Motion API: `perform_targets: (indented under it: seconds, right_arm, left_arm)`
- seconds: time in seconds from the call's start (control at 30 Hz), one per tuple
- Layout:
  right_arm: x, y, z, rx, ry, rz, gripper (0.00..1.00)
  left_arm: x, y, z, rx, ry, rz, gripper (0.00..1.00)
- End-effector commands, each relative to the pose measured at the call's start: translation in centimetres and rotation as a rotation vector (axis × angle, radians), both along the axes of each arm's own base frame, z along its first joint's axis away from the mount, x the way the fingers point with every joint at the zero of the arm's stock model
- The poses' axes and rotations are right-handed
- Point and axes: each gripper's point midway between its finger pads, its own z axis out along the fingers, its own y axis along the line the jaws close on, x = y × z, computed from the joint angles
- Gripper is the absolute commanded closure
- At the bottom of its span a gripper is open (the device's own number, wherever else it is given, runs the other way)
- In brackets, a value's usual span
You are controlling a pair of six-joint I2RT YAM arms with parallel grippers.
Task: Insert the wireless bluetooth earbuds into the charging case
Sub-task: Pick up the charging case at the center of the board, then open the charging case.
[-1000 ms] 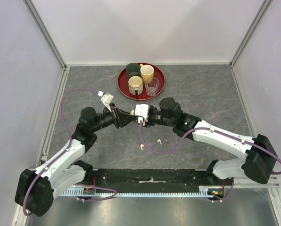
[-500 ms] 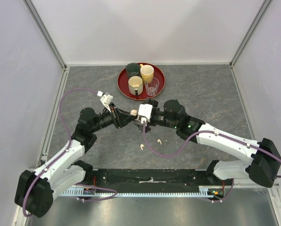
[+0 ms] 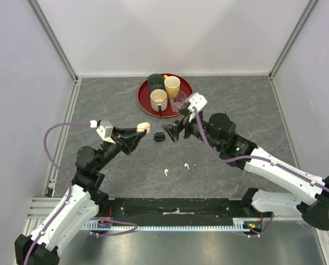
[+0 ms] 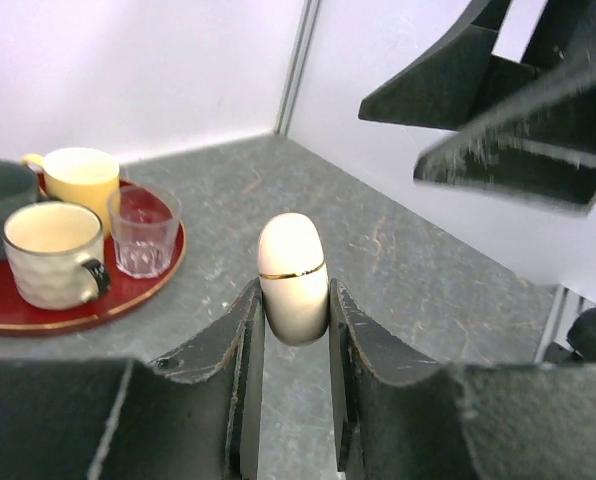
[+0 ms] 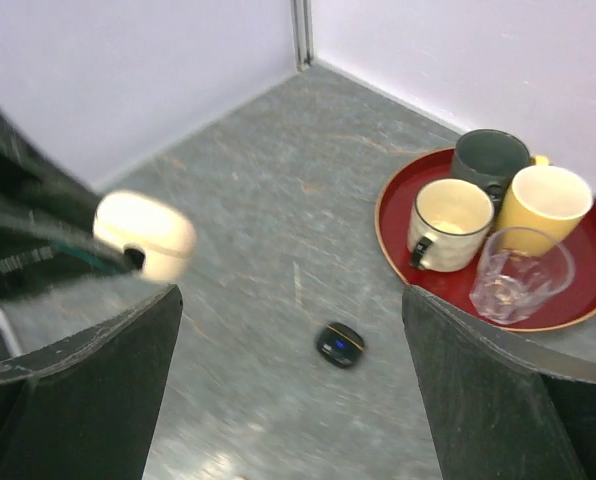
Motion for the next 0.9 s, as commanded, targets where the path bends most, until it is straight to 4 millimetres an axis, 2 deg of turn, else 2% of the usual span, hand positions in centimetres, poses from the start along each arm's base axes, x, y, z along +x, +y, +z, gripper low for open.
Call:
perform_targets:
  seconds: [0.0,0.03,0.07,0.13,0.17,0.23,0.4,0.53,0.87]
  right_arm:
    - [0.1,0.6,5.5,0.35,0.267,-0.067,0.02]
    - [0.2,1.0,5.6,0.384,0.317,-0.059,0.02]
    - [-0.4,1.8,6.7,0.478,0.421,-0.005,0.02]
    - [-1.1,3.1,7.6,0.561,0.534,0.084,0.02]
    - [-1.4,3.5,7.6,0.626,0.657,0.124,0.02]
    - [-1.4,4.4,7.6,0.699,0.763,0.175,0.02]
    - [-1.4,5.9,4.4,0.751,1.007,0.24,0.04]
    - [-1.6,6.5,3.0,0.771,1.117,0.249,0.05]
    - [-2.1,7.0,2.2,0.826,1.267,0.272,0.05]
  left_arm:
    - [0.1,1.1,2.3,0.034,-0.195,0.071,0.98]
    - [-0.4,0.8,2.5,0.046,-0.227,0.046,0.98]
    - [-0.7,0.7,3.1,0.043,-0.265,0.033,0.98]
    - [-1.3,0.0,3.1,0.063,-0.31,-0.014,0.98]
    - [-1.3,-0.1,3.3,0.064,-0.327,-0.023,0.98]
    - [-1.5,-0.5,3.5,0.074,-0.346,-0.051,0.98]
    - [-1.4,-1.4,3.8,0.085,-0.363,-0.096,0.98]
    - [-1.5,-1.3,4.1,0.069,-0.376,-0.091,0.98]
    - [-1.2,-1.0,4.0,0.068,-0.382,-0.064,0.98]
